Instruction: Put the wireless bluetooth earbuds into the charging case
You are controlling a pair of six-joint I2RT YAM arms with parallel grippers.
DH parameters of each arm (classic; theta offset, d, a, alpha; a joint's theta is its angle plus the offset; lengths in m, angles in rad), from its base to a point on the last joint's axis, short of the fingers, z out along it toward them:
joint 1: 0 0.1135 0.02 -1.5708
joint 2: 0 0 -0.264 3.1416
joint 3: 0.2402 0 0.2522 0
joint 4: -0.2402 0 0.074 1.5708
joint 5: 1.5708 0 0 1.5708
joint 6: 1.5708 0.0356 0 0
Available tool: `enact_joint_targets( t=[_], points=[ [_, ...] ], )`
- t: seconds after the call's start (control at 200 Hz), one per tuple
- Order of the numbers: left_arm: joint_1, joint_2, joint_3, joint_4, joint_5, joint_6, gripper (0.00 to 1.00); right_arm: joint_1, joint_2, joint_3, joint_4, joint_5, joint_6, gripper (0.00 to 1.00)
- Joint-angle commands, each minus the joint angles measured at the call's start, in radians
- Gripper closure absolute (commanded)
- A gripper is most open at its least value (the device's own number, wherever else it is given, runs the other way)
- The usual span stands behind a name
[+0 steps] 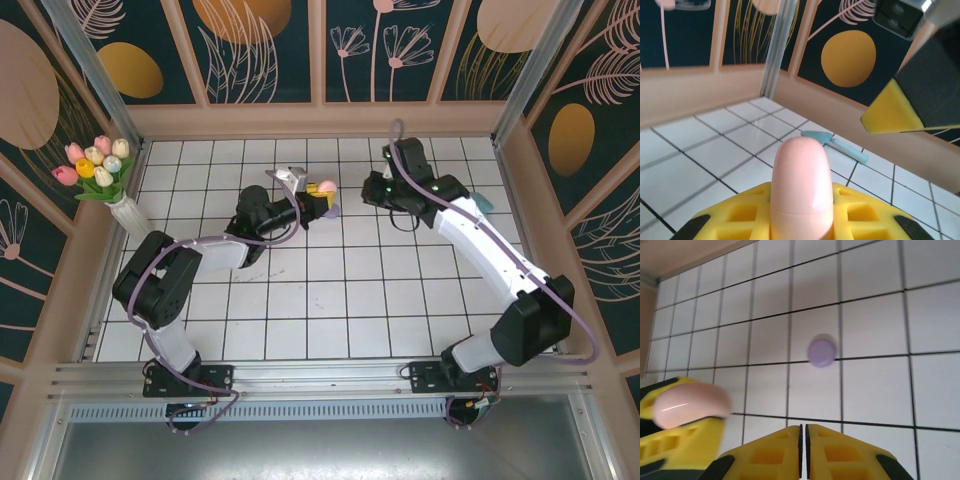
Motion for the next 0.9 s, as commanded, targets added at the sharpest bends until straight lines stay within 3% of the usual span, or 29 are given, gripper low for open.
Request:
enact_joint_targets(
  t=[0.0, 0.095, 0.28, 0.37, 0.53, 0.621, 0.716, 0.796, 0.831, 0.896],
  points=[
    [0.004, 0.053, 0.019, -0.147, -0.015, -0.244, 1.0, -0.025, -0.039, -0.109, 0.106, 0.028, 0.079, 0.86],
    [0.002, 0.111, 0.047, -0.31, 0.007, -0.352, 0.98, -0.035, -0.043, -0.169, 0.139, 0.043, 0.103, 0.84],
    [0.002, 0.15, -0.023, -0.326, 0.023, -0.523, 0.92, -0.042, -0.032, -0.198, 0.168, 0.049, 0.119, 0.82],
    [0.002, 0.16, -0.014, -0.429, -0.009, -0.542, 0.88, -0.044, -0.026, -0.193, 0.172, 0.053, 0.118, 0.8],
    [0.003, 0.191, 0.005, -0.533, -0.03, -0.55, 0.74, -0.047, -0.019, -0.183, 0.174, 0.055, 0.124, 0.74],
    [0.003, 0.193, 0.009, -0.581, -0.055, -0.549, 0.61, -0.05, -0.022, -0.178, 0.173, 0.054, 0.124, 0.7],
    [0.005, 0.182, 0.013, -0.639, -0.079, -0.544, 0.39, -0.057, -0.029, -0.17, 0.164, 0.051, 0.118, 0.63],
    [0.013, 0.145, 0.007, -0.704, -0.118, -0.533, 0.23, -0.072, -0.039, -0.161, 0.149, 0.052, 0.112, 0.51],
    [0.02, 0.12, 0.002, -0.738, -0.138, -0.524, 0.03, -0.077, -0.047, -0.16, 0.143, 0.054, 0.11, 0.44],
    [0.039, 0.065, -0.009, -0.807, -0.178, -0.5, 0.01, -0.099, -0.067, -0.163, 0.133, 0.062, 0.105, 0.28]
  ],
)
